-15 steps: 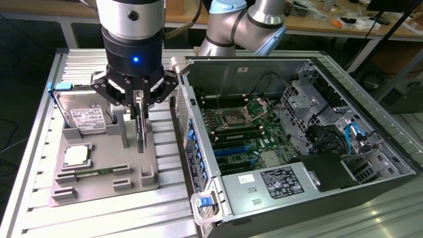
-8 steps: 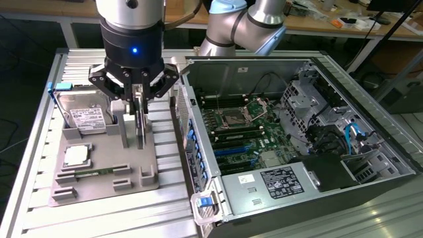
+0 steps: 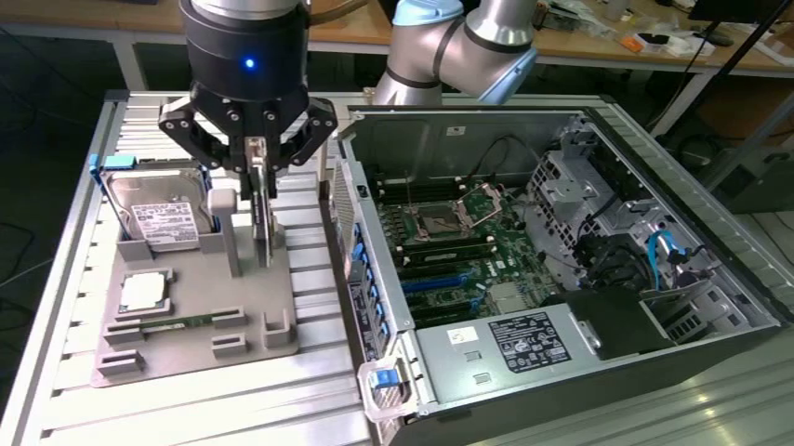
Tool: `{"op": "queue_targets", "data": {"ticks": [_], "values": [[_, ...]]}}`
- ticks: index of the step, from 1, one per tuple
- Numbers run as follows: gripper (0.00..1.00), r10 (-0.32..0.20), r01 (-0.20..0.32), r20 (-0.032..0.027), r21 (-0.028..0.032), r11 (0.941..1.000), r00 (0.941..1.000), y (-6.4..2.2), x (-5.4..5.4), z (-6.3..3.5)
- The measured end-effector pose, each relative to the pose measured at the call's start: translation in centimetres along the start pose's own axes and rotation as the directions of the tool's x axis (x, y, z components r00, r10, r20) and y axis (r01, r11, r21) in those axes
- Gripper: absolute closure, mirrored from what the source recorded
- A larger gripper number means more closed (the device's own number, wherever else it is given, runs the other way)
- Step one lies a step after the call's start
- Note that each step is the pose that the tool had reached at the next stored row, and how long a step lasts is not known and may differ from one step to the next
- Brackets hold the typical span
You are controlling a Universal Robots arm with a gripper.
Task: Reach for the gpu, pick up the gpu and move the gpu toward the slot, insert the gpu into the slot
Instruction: 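Pick up the gpu and move the gpu toward the slot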
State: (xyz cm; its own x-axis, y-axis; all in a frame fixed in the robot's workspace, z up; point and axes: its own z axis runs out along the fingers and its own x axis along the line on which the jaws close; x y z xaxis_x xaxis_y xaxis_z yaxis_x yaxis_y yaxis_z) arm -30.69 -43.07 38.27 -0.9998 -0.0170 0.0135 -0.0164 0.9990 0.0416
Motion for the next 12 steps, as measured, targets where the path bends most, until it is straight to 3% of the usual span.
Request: {"op": "queue_targets", "data": {"ticks": [12], "values": [[0.73, 0.0, 0.0, -0.0001, 0.0015, 1.0, 1.0, 0.16, 0.1, -3.77]]}}
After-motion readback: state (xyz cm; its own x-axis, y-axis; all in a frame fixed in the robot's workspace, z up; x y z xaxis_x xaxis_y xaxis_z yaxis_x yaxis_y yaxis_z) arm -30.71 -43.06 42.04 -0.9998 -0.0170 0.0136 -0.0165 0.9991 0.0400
